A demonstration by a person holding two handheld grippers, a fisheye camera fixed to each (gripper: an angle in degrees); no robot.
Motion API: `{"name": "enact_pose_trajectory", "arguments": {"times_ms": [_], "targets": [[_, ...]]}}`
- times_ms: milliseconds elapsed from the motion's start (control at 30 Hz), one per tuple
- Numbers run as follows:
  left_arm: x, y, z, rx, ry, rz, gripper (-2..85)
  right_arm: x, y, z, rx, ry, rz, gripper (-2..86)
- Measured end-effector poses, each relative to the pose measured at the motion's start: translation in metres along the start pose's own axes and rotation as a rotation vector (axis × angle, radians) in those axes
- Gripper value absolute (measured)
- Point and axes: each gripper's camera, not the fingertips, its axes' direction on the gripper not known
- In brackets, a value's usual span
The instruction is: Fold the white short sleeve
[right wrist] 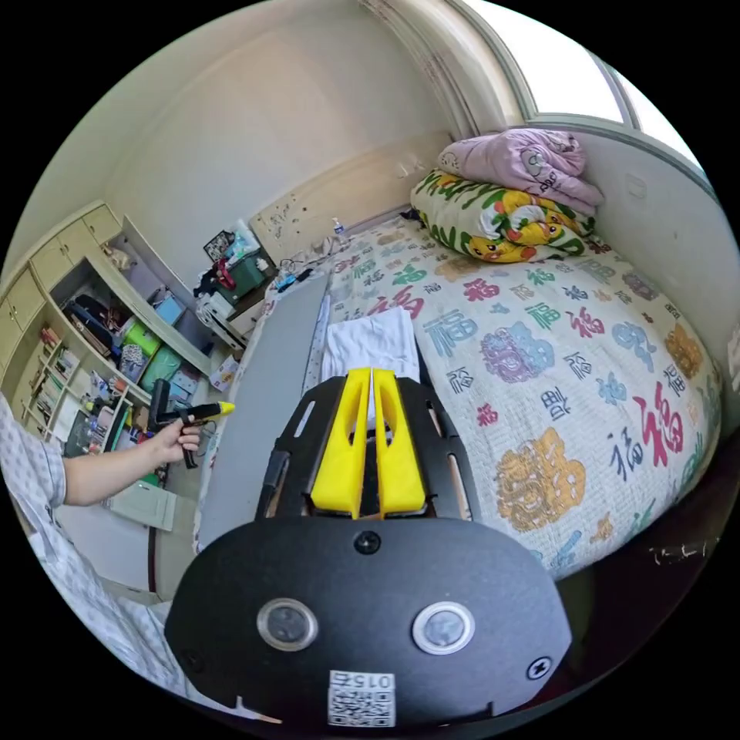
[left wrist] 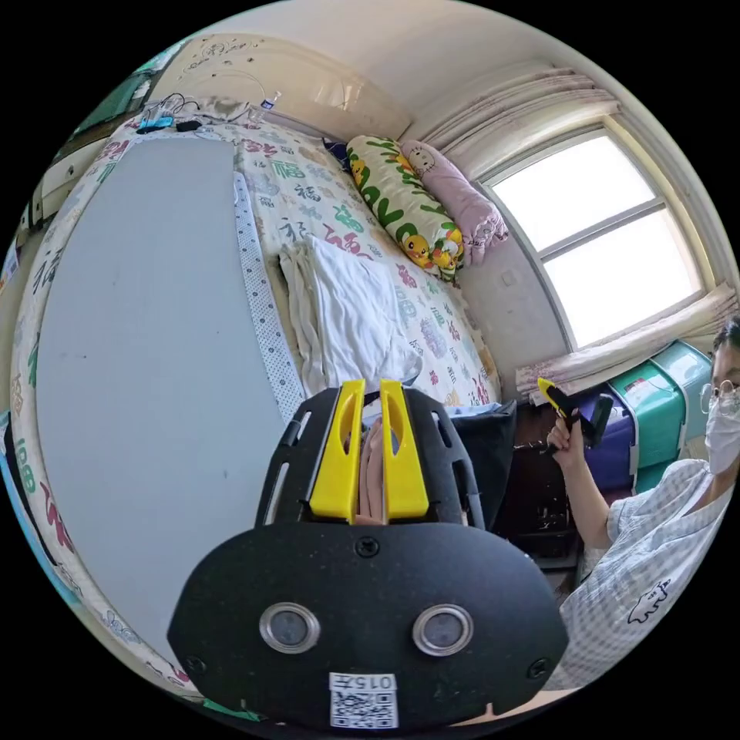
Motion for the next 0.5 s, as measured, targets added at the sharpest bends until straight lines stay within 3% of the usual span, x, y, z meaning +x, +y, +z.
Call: {"name": "enact_pose_trajectory", "arguments": {"times_ms": [167, 267, 367, 500], "targets": [[0.002, 0.004, 0.017, -0.032, 0.023, -0.058, 2.5, -0.034, -0.089, 0.109, 0.037, -0.12, 0.116, -0.5], [0.004, 0.008, 0.03, -0.04, 0.06, -0.073, 1.9, -0.064, -0.186, 0.203, -0.097, 0.043, 0.086, -0.6], [0.004, 0.009, 0.045, -0.093, 0.083, -0.076, 1.4, -0.062, -0.275, 0.272, -0.297, 0.187, 0.218, -0.8], [0.001, 0.006, 0.052, -0.126, 0.136, -0.122, 0.8, -0.099, -0.343, 0.282, -0.127, 0.038, 0.213, -0.6]]}}
